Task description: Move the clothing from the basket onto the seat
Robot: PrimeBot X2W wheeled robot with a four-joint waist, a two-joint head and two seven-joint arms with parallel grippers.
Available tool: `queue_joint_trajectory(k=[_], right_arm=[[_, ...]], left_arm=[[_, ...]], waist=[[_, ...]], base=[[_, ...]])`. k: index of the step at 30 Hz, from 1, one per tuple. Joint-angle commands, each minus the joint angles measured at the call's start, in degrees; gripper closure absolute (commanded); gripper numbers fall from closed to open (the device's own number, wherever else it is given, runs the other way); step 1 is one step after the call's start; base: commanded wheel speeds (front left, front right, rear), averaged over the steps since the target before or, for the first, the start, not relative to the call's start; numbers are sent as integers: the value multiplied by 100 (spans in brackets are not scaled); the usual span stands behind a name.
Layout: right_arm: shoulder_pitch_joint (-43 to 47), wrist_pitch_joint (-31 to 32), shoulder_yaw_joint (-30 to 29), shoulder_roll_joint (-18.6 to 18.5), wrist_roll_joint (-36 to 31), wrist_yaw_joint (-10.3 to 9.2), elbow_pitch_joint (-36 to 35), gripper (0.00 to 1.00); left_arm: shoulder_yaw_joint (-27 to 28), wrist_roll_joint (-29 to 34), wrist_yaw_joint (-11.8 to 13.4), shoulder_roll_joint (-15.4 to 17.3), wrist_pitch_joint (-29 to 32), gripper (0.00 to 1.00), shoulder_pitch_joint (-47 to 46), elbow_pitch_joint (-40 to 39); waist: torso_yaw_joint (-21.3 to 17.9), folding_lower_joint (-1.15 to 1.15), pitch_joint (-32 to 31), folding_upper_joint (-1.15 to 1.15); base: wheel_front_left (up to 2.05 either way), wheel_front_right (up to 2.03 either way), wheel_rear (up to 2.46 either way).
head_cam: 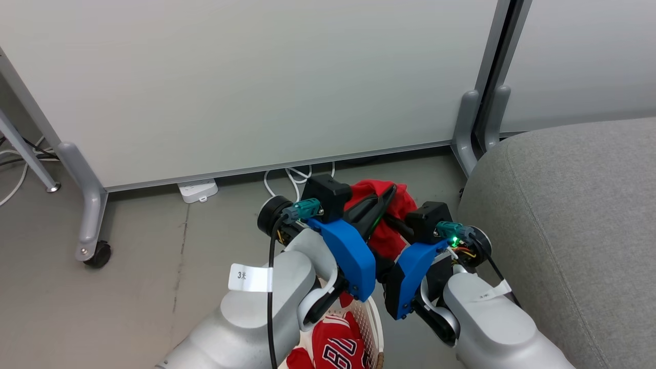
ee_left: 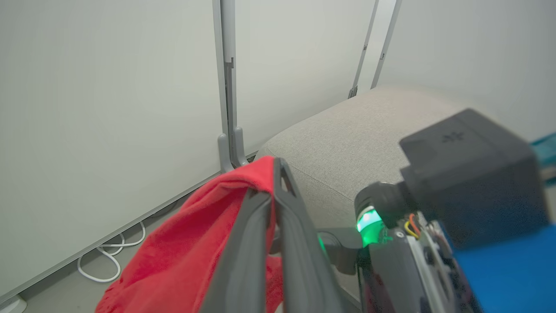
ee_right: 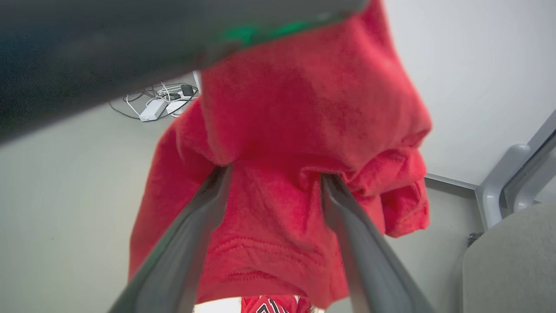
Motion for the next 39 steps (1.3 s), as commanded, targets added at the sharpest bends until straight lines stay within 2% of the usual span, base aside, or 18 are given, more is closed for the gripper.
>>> queue_joint_trajectory(k=[1, 6, 7, 8, 9, 10, 30, 31, 32, 33, 34, 39], right_arm=[[-108, -51, 10, -14, 25, 1, 55, 0], [-225, -131, 82, -14, 141, 1, 228, 0], [-238, -140, 97, -14, 169, 1, 255, 4], [-265, -174, 101, -14, 162, 1, 293, 55], [-293, -234, 86, -14, 151, 1, 338, 86], [-303, -260, 85, -14, 157, 1, 372, 100], [-410, -617, 98, -15, 225, 1, 625, 100], [-416, -625, 100, -15, 225, 1, 634, 100], [-426, -632, 102, -15, 221, 1, 641, 100], [-435, -641, 104, -15, 221, 1, 645, 100], [-443, -651, 107, -15, 222, 1, 650, 100], [-456, -679, 133, -15, 214, 1, 629, 100]], left_arm=[[-24, -47, -35, -1, 13, 100, 36, -52], [-117, -166, -47, -2, 34, 100, 55, -153], [-131, -187, -48, 0, 34, 100, 56, -159], [-145, -206, -50, 5, 32, 100, 54, -168], [-156, -213, -51, 11, 27, 100, 54, -177], [-165, -229, -50, 14, 23, 100, 54, -183], [-200, -328, -19, 121, -132, 98, -41, -29], [-202, -327, -14, 120, -148, 91, -44, -19], [-206, -324, -9, 120, -160, 78, -46, -9], [-206, -307, 12, 122, -186, 51, -53, 2], [-202, -279, 50, 127, -222, 1, -65, 6], [-142, -97, 230, 229, -496, 0, 51, 1]], waist=[[10, 0, -8, 0], [37, 0, -27, 0], [41, 0, -31, 0], [45, 0, -33, 0], [48, 0, -36, 0], [51, 0, -40, 0], [-15, 0, -54, 0], [-17, 0, -54, 0], [-18, 0, -54, 0], [-20, 0, -55, 0], [-22, 0, -55, 0], [-56, 0, -49, 0]], base=[[0, 0, 0], [0, 0, 0], [0, 0, 0], [0, 0, 0], [0, 0, 0], [0, 0, 0], [0, 0, 0], [0, 0, 0], [0, 0, 0], [0, 0, 0], [0, 0, 0], [0, 0, 0]])
